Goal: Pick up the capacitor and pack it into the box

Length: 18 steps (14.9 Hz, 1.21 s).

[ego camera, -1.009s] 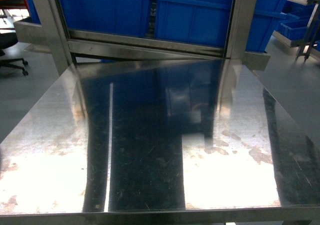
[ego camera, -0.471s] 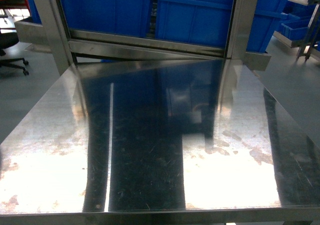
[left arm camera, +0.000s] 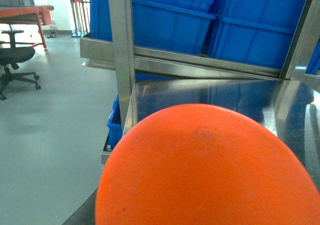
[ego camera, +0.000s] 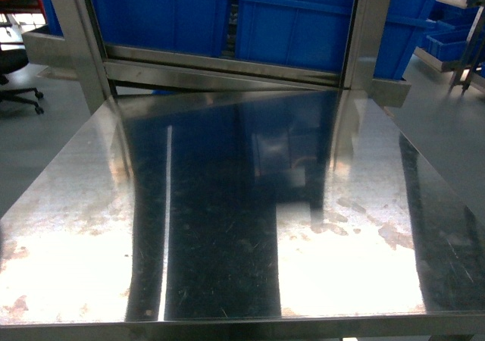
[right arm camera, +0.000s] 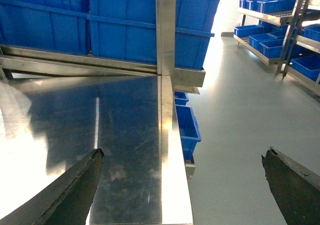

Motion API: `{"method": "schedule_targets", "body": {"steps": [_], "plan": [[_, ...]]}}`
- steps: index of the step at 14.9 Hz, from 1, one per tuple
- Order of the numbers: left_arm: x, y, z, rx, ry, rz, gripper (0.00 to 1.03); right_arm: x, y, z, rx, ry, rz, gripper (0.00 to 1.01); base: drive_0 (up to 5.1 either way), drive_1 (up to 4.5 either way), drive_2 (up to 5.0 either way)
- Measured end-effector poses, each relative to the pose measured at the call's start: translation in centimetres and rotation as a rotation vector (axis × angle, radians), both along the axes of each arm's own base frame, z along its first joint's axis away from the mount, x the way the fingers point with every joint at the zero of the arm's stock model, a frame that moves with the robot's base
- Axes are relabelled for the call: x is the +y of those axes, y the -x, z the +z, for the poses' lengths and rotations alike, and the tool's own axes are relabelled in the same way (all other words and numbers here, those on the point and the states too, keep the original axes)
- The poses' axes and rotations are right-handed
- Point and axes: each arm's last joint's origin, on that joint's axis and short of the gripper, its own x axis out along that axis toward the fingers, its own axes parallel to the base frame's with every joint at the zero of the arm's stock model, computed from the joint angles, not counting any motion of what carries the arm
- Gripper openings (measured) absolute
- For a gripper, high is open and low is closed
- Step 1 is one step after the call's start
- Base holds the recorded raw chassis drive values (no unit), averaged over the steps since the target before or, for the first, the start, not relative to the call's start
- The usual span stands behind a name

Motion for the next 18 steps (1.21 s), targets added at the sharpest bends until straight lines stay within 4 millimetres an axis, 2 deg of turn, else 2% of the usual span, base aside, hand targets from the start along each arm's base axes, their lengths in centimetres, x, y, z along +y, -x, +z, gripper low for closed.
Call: {"method": "schedule_targets", "body": {"steps": [18], "plan": [[0.00, 0.00, 0.00, 0.000, -0.001, 0.000, 0.43, 0.00, 0.00, 0.01, -0.001, 0.000, 0.000, 0.98, 0.0, 0.00, 0.0]]}}
